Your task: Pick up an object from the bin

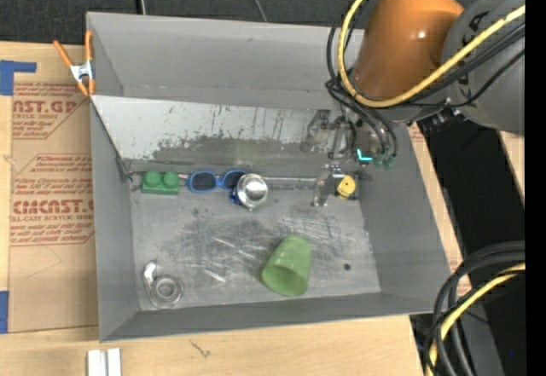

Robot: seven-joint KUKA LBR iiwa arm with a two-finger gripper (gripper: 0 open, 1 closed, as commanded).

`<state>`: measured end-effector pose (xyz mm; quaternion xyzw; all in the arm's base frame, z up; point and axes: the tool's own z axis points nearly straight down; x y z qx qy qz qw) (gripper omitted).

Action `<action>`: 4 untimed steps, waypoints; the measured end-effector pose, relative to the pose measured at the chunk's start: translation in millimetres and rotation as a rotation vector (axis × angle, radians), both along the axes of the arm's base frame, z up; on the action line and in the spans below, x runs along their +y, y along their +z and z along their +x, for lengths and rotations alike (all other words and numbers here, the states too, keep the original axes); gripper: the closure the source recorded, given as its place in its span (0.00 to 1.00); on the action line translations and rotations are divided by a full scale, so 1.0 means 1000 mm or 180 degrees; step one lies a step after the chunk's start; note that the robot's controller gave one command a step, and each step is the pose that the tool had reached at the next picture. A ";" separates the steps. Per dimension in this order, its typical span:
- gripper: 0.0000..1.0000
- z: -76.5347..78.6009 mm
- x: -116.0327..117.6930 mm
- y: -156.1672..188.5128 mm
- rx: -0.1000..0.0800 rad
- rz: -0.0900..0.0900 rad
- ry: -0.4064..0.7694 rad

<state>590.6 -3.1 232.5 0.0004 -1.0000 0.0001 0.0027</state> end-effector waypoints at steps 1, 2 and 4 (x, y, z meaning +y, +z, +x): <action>0.00 -0.072 -0.008 -0.160 -0.0067 0.0000 0.0622; 1.00 -0.073 -0.008 -0.158 -0.0038 0.0000 0.0628; 1.00 -0.049 0.093 -0.066 -0.0019 0.0017 0.1497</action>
Offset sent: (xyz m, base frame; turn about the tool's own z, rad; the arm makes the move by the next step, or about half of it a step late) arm -0.0764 -0.0089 -0.1625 -0.1972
